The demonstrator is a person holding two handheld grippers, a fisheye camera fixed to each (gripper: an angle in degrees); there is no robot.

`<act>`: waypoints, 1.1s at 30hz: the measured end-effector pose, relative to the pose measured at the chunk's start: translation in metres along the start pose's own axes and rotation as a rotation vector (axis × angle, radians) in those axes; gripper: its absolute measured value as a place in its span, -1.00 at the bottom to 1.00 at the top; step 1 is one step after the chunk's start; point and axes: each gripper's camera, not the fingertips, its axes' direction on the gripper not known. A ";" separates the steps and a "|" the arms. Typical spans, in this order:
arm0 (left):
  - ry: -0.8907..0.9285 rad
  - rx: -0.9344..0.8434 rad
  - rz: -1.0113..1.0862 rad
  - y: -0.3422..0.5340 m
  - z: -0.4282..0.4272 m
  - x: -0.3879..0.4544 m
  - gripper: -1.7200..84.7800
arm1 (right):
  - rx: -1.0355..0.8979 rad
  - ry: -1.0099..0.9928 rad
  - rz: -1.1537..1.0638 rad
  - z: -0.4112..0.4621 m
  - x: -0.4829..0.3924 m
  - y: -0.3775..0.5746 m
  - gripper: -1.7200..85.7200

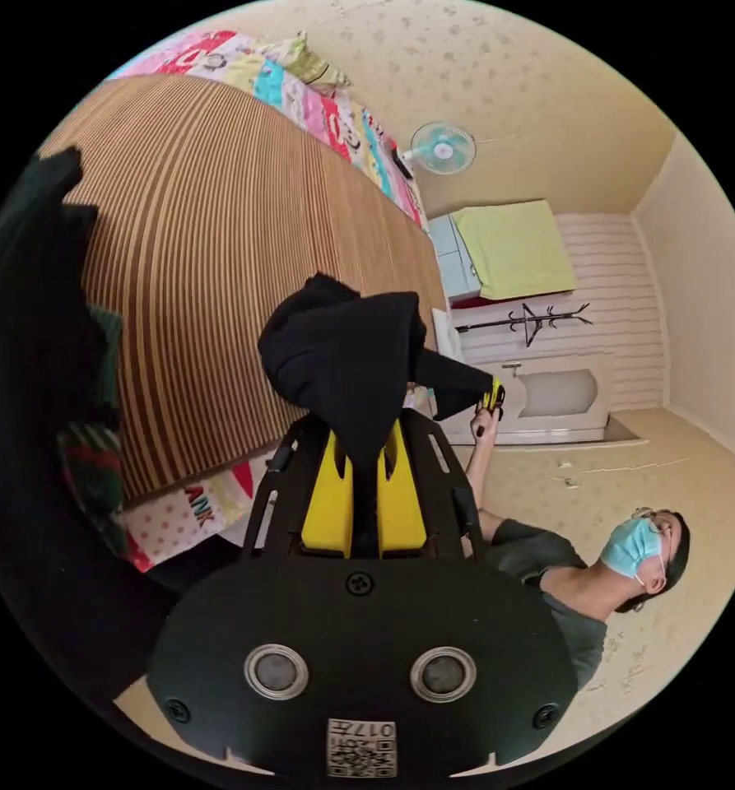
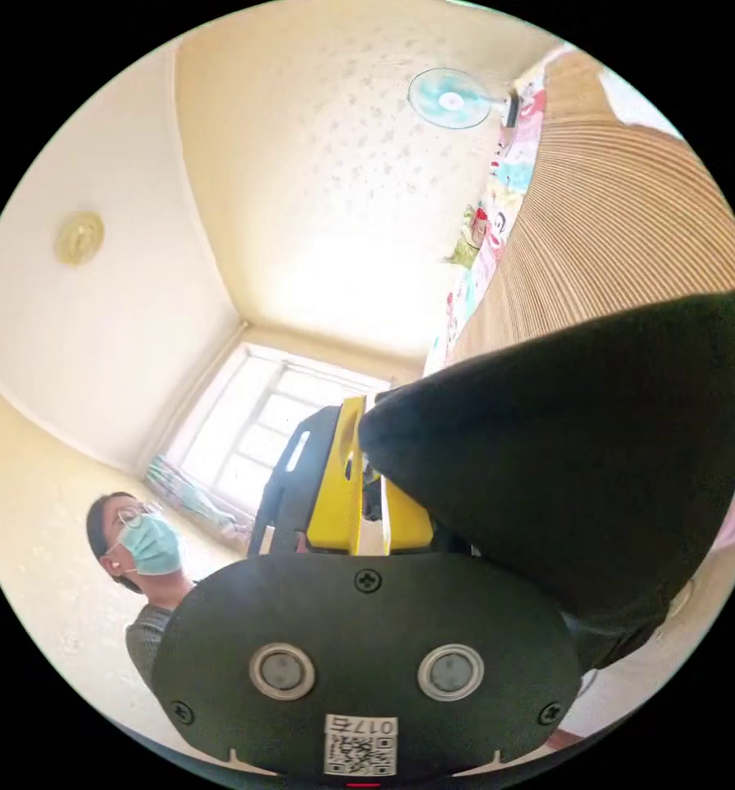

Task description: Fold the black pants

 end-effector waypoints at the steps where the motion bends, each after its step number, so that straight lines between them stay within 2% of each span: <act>1: 0.071 -0.013 -0.022 0.010 0.003 -0.017 -0.92 | -0.019 0.036 -0.058 0.016 -0.020 -0.015 -0.98; 2: 0.174 -0.010 -0.037 0.015 0.003 -0.028 -0.92 | -0.018 0.046 -0.075 0.022 -0.029 -0.023 -0.98; 4: 0.228 -0.047 -0.027 0.005 0.003 -0.023 -0.92 | 0.040 0.092 -0.096 0.044 -0.056 -0.066 -0.97; 5: 0.182 -0.120 0.025 -0.011 0.005 0.000 -0.91 | 0.053 0.121 -0.103 0.052 -0.063 -0.080 -0.97; 7: 0.038 -0.228 0.141 -0.045 0.009 0.055 -0.90 | -0.043 0.355 -0.179 0.114 -0.094 -0.156 -0.95; 9: -0.134 -0.201 0.214 -0.082 -0.005 0.107 -0.87 | -0.164 0.452 -0.149 0.165 -0.104 -0.216 -0.91; 10: -0.219 -0.070 0.175 -0.107 -0.030 0.127 -0.85 | -0.160 0.444 -0.118 0.188 -0.109 -0.246 -0.77; 11: -0.285 0.155 0.094 -0.123 -0.068 0.136 -0.83 | -0.136 0.431 -0.111 0.195 -0.113 -0.257 -0.65; 12: -0.320 0.283 0.051 -0.126 -0.088 0.138 -0.82 | -0.051 0.399 -0.128 0.202 -0.126 -0.270 -0.50; 13: -0.389 0.522 0.002 -0.121 -0.124 0.145 -0.82 | 0.023 0.423 -0.172 0.209 -0.142 -0.271 -0.46; 14: -0.450 0.661 -0.014 -0.113 -0.141 0.154 -0.80 | 0.040 0.462 -0.188 0.214 -0.148 -0.269 -0.47; 15: -0.469 0.686 -0.012 -0.109 -0.143 0.158 -0.78 | 0.008 0.579 -0.182 0.231 -0.152 -0.266 -0.49; 16: -0.488 0.650 0.036 -0.108 -0.131 0.167 -0.75 | -0.106 0.706 -0.143 0.257 -0.143 -0.260 -0.49; 18: -0.527 0.467 0.144 -0.112 -0.085 0.177 -0.72 | -0.323 0.811 -0.120 0.293 -0.113 -0.236 -0.49; 19: -0.550 0.307 0.193 -0.112 -0.044 0.176 -0.69 | -0.421 0.845 -0.091 0.307 -0.085 -0.209 -0.50; 20: -0.528 0.161 0.229 -0.108 0.002 0.172 -0.66 | -0.457 0.857 -0.074 0.311 -0.070 -0.193 -0.50; 22: -0.399 0.018 0.274 -0.091 0.065 0.168 -0.60 | -0.578 0.944 -0.064 0.319 -0.020 -0.120 -0.49; 23: -0.309 -0.053 0.308 -0.081 0.103 0.172 -0.56 | -0.590 0.984 -0.069 0.319 -0.010 -0.102 -0.49; 25: -0.264 -0.115 0.373 -0.067 0.157 0.192 -0.52 | -0.568 1.003 -0.074 0.311 0.016 -0.031 -0.50; 29: -0.298 -0.217 0.591 -0.050 0.262 0.269 -0.58 | -0.416 0.771 -0.041 0.293 0.023 0.050 -0.53; 30: -0.334 -0.219 0.603 -0.050 0.273 0.278 -0.58 | -0.394 0.749 -0.061 0.294 0.018 0.068 -0.53; 32: -0.624 -0.244 0.598 -0.056 0.320 0.291 -0.68 | -0.366 0.779 -0.094 0.299 0.006 0.084 -0.54; 33: -0.700 -0.260 0.599 -0.058 0.332 0.290 -0.72 | -0.337 0.783 -0.093 0.303 0.001 0.090 -0.55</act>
